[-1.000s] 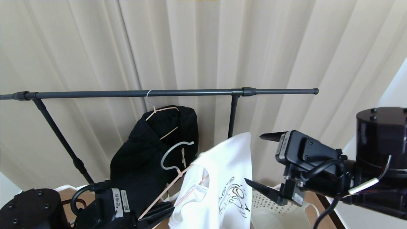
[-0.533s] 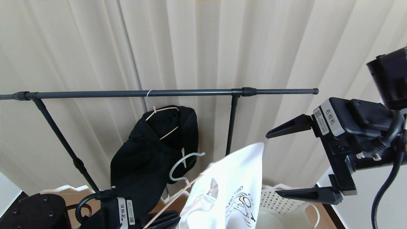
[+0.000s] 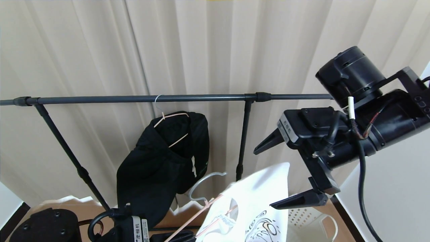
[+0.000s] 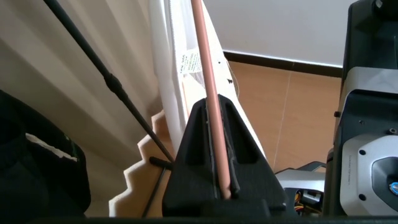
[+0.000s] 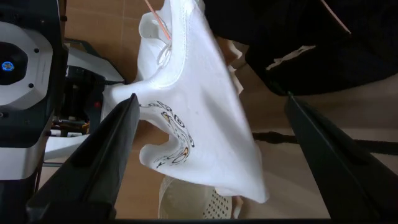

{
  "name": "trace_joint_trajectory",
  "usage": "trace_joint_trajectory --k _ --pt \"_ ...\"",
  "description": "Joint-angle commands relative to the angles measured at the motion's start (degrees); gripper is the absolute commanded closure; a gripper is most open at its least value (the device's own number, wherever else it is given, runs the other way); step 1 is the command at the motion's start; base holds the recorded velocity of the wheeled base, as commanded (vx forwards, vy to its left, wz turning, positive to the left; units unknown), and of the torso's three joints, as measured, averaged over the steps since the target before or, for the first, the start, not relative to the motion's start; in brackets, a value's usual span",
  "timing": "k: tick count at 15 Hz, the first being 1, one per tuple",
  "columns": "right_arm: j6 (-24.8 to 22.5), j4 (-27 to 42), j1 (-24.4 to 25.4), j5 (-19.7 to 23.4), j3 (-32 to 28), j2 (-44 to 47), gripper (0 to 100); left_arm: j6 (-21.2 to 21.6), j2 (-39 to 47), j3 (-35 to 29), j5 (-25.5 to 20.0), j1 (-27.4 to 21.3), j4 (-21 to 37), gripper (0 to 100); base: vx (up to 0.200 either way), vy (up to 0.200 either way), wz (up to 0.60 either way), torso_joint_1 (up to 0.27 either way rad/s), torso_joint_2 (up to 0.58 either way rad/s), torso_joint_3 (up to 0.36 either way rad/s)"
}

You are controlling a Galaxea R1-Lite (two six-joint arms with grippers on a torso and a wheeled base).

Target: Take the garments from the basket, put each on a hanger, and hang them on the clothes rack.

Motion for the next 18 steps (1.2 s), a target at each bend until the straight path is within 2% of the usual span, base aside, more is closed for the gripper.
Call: trace_joint_trajectory --k 1,6,10,18 --pt "-0.04 0.40 1.90 0.05 -3.32 4.55 0 -0.02 0.40 0.00 -0.01 -0.09 -0.09 100 0.000 0.000 0.00 0.000 0.00 0.000" --pt "-0.04 0.75 3.04 -0.12 -6.30 8.95 0 -0.02 0.05 0.00 -0.01 -0.09 -0.26 100 0.000 0.000 0.00 0.000 0.00 0.000" --pt "0.13 6.90 3.04 -0.12 -11.40 10.71 0 -0.02 -0.92 0.00 -0.01 -0.26 -0.35 100 0.000 0.000 0.00 0.000 0.00 0.000" --pt "0.57 7.16 3.04 -0.30 -14.39 14.49 0 -0.02 -1.45 0.00 0.08 -0.88 -0.44 100 0.000 0.000 0.00 0.000 0.00 0.000"
